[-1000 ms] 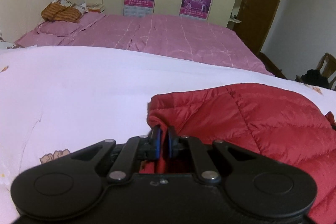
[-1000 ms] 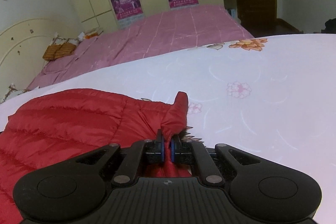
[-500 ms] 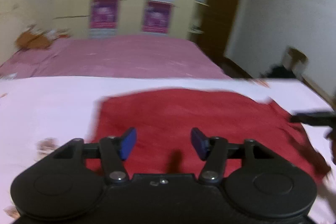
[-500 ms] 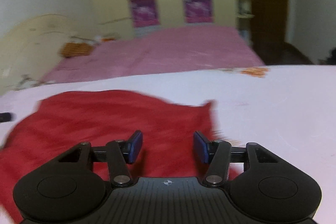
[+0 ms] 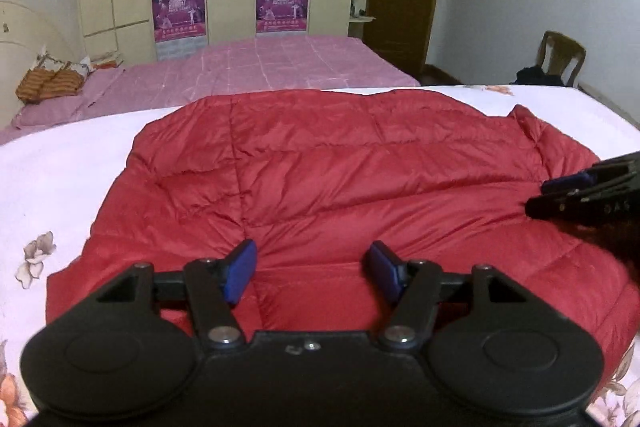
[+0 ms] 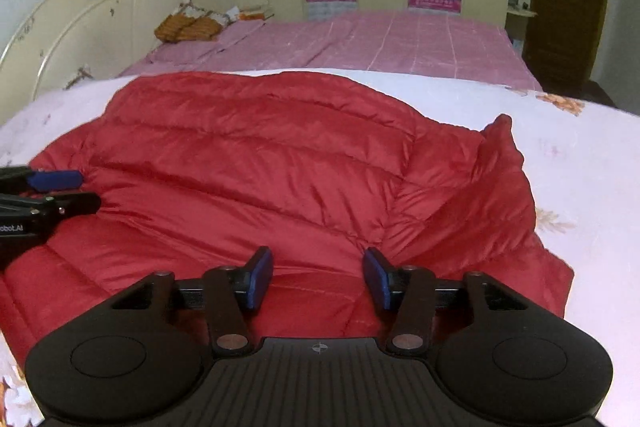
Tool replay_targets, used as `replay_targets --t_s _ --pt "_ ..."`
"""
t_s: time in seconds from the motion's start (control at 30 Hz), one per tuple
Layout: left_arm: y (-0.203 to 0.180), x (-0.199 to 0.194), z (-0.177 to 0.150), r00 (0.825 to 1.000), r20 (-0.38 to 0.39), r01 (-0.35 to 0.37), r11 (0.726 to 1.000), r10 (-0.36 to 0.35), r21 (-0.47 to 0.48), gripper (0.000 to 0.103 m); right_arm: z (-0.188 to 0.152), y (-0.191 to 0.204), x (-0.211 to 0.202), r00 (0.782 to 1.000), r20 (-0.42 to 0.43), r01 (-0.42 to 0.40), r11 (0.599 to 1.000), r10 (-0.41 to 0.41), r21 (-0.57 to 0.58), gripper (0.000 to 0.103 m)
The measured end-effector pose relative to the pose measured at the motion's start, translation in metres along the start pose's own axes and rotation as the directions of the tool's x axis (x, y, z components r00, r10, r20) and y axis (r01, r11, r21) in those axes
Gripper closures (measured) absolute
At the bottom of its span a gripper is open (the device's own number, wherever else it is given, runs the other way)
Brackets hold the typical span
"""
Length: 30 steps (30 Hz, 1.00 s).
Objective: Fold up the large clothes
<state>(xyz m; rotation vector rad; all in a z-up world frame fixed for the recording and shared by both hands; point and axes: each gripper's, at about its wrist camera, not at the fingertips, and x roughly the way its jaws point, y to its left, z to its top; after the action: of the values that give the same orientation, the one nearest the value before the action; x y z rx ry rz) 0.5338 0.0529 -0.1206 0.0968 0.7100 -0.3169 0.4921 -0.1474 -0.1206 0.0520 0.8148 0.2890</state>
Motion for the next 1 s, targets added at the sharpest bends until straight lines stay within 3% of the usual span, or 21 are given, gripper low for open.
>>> replay_targets --t_s 0.07,0.13,0.23,0.4,0.47,0.6,0.73,0.8,0.83,0.87,0.93,1.0 --pt "-0.006 -0.01 0.001 0.999 -0.002 -0.033 0.999 0.033 -0.008 0.041 0.002 -0.003 -0.01 1.0 0.009 0.018 1.0 -0.018 0.017 0.053" --pt "-0.013 -0.033 0.001 0.998 0.039 -0.041 0.999 0.041 0.002 0.031 0.001 0.008 -0.03 0.997 0.049 0.062 0.998 -0.061 -0.006 0.053" --pt "-0.024 -0.069 -0.011 0.992 0.106 -0.061 0.998 0.061 -0.001 0.015 -0.013 0.021 -0.061 0.996 0.088 0.023 1.0 -0.022 -0.015 0.052" --pt "-0.047 -0.076 -0.036 0.995 0.076 -0.059 0.998 0.058 0.006 0.02 -0.047 0.056 -0.084 0.993 0.115 -0.031 0.998 0.037 -0.052 0.052" --pt "-0.045 -0.063 -0.044 0.997 0.027 -0.065 0.998 0.066 -0.025 0.019 -0.057 0.069 -0.072 0.996 0.09 -0.005 0.996 0.013 -0.086 0.052" --pt "-0.039 -0.054 -0.051 0.996 0.029 -0.08 0.995 0.082 -0.055 0.018 -0.07 0.069 -0.044 0.998 0.063 0.034 0.996 -0.029 -0.081 0.052" --pt "-0.03 -0.068 -0.049 0.993 0.027 -0.113 0.99 0.116 -0.09 0.019 -0.069 0.061 -0.05 0.996 0.066 0.068 0.998 -0.067 -0.009 0.052" --pt "-0.023 -0.093 -0.055 0.985 0.063 -0.152 0.98 0.162 -0.13 0.009 -0.072 0.049 -0.072 0.992 0.097 0.07 0.994 -0.078 0.079 0.05" --pt "-0.017 -0.106 -0.06 0.978 0.087 -0.174 0.972 0.189 -0.159 0.004 -0.075 0.042 -0.083 0.989 0.119 0.072 0.99 -0.086 0.118 0.022" --pt "-0.01 -0.121 -0.065 0.97 0.104 -0.194 0.96 0.218 -0.203 0.004 -0.082 0.034 -0.101 0.983 0.161 0.059 0.983 -0.087 0.171 0.008" --pt "0.007 -0.143 -0.078 0.966 0.105 -0.188 0.924 0.234 -0.334 0.009 -0.097 0.014 -0.124 0.98 0.193 0.002 0.96 -0.058 0.28 0.008" --pt "0.026 -0.148 -0.092 0.981 0.081 -0.115 0.862 0.177 -0.494 0.015 -0.113 -0.005 -0.136 0.98 0.192 -0.033 0.911 -0.051 0.411 0.011"
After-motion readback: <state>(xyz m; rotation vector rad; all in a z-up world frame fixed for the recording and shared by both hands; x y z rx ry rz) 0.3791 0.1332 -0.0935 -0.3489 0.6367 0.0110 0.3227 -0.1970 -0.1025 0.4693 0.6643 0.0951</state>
